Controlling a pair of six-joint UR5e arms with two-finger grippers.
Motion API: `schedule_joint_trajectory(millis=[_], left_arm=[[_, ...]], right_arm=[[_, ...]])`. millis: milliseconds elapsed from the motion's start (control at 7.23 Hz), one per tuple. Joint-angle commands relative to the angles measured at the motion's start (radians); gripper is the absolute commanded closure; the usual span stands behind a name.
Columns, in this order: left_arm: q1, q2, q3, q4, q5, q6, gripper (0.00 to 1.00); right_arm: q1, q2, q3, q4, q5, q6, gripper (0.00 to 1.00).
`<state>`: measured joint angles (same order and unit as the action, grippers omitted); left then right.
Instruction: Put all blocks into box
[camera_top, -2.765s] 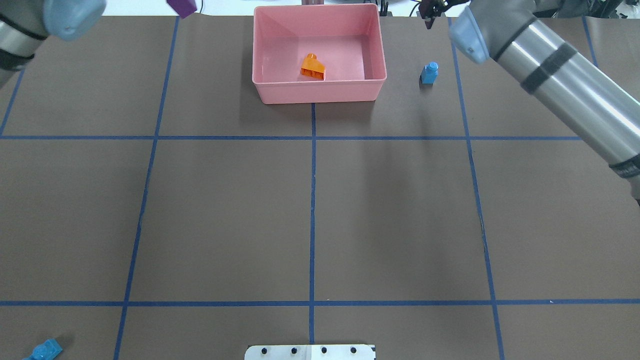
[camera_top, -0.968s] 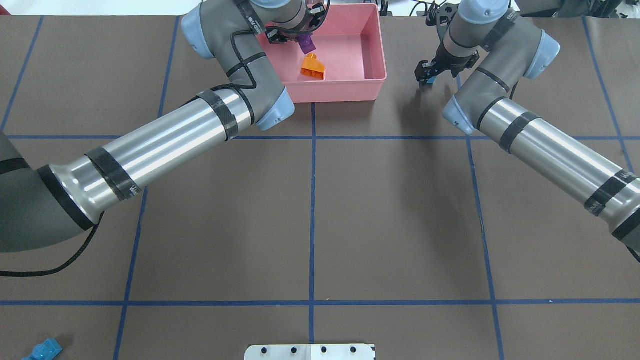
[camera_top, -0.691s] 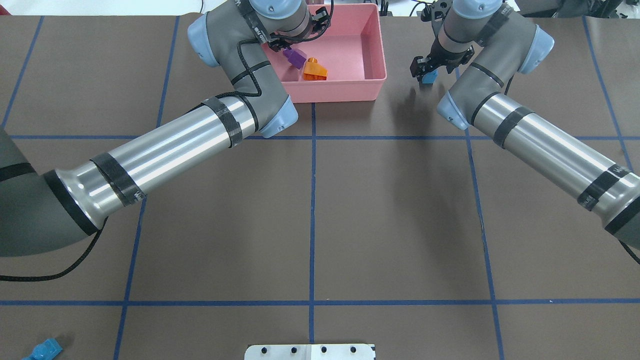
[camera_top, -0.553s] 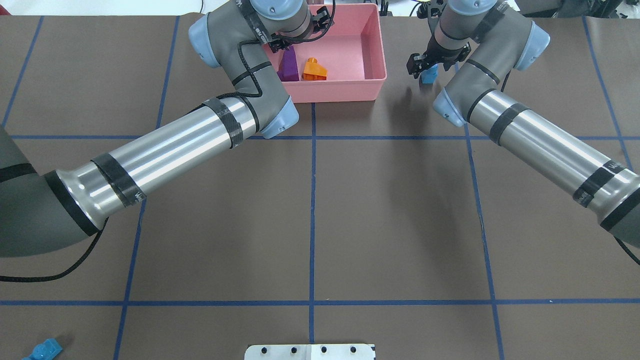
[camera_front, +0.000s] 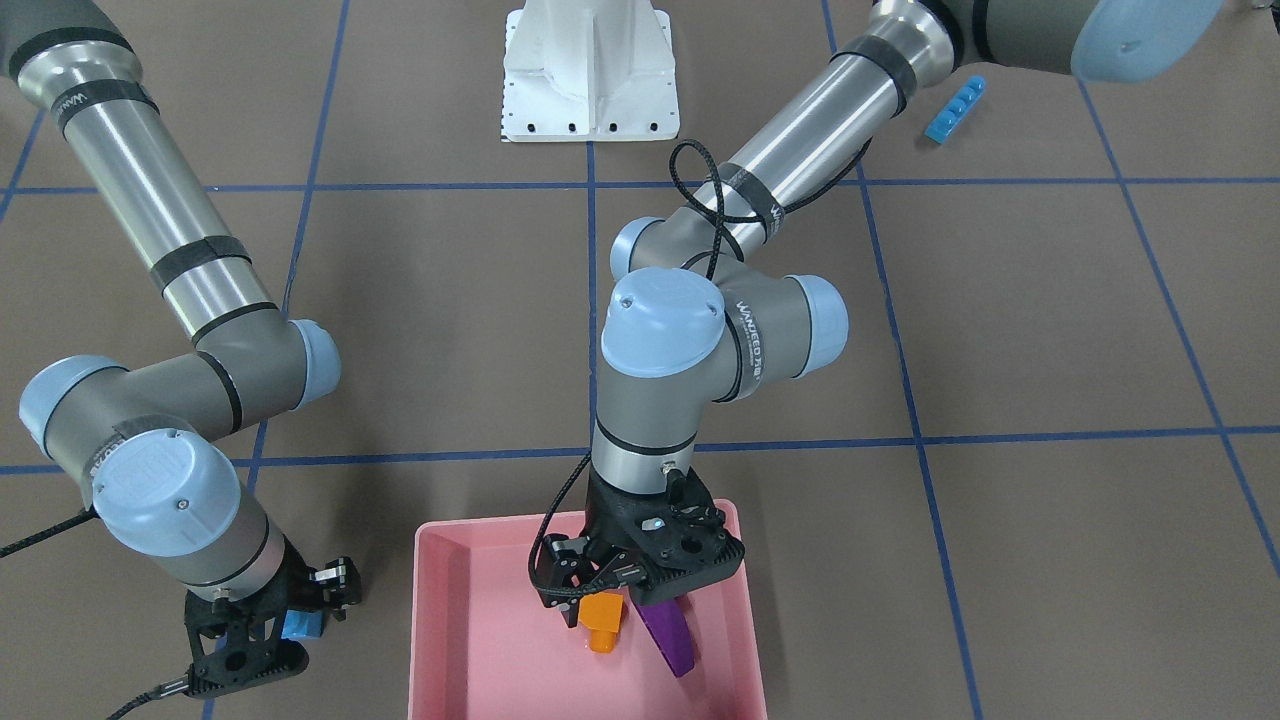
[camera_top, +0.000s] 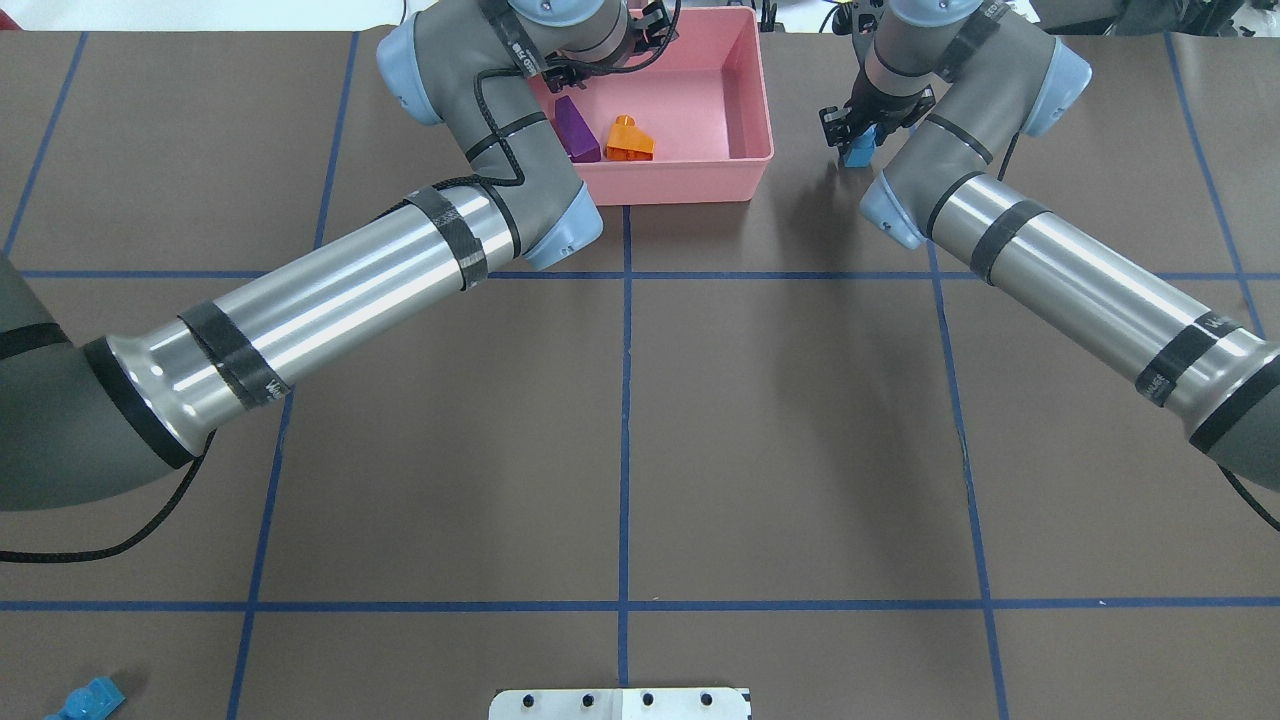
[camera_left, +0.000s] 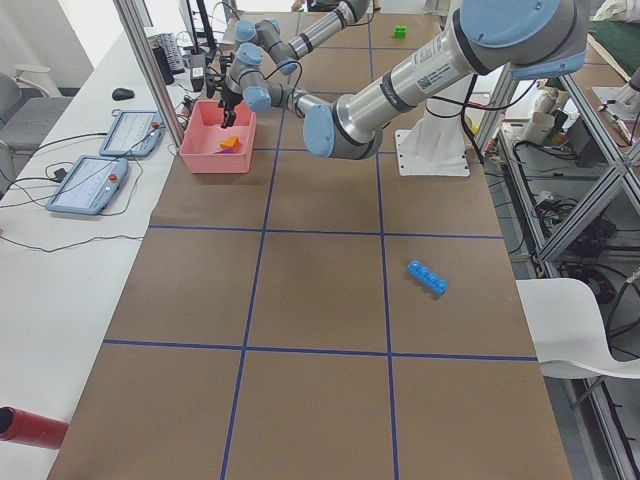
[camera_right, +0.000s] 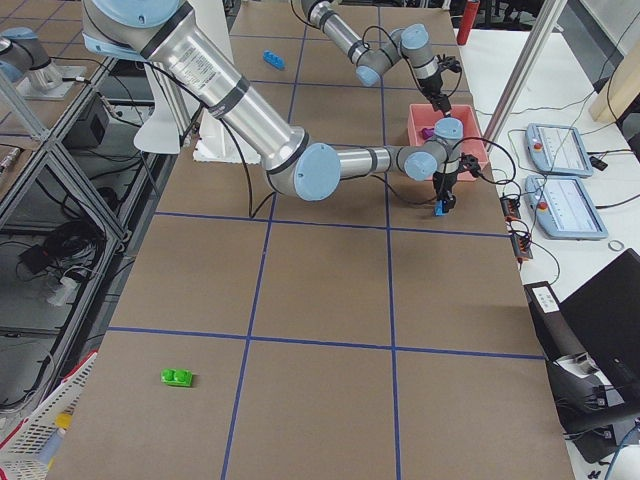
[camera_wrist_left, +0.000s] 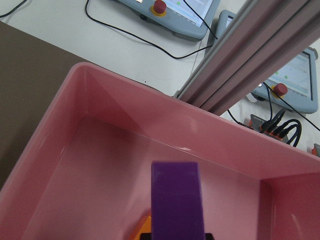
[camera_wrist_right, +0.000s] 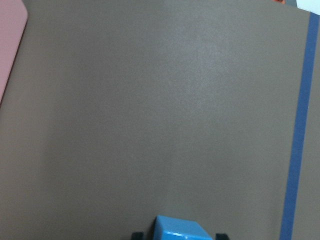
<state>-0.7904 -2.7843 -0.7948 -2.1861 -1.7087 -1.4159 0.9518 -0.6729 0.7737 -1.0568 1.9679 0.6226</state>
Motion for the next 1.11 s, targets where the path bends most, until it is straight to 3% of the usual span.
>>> schedule_joint_trajectory(millis=[0, 138, 415, 553, 829, 968], left_arm=[[-0.076, 0.015, -0.213, 0.303, -0.197, 0.09, 0.0], [-0.099, 0.09, -0.409, 0.507, -0.21, 0.203, 0.0], [-0.139, 0.376, -0.875, 0.803, -0.226, 0.468, 0.0], [-0.177, 0.535, -1.04, 0.849, -0.261, 0.567, 0.0], [-0.199, 0.887, -1.269, 0.859, -0.266, 0.775, 0.0], [-0.208, 1.057, -1.358, 0.855, -0.269, 0.876, 0.0]], right_arm=[[0.002, 0.001, 0.002, 0.0, -0.001, 0.0, 1.0], [0.004, 0.001, 0.004, 0.0, -0.001, 0.002, 1.0], [0.037, 0.004, 0.057, -0.008, 0.015, 0.003, 1.0], [0.083, 0.004, 0.125, -0.073, 0.099, -0.001, 1.0], [0.14, 0.028, 0.266, -0.248, 0.195, -0.006, 1.0], [0.159, 0.094, 0.268, -0.334, 0.245, -0.003, 1.0]])
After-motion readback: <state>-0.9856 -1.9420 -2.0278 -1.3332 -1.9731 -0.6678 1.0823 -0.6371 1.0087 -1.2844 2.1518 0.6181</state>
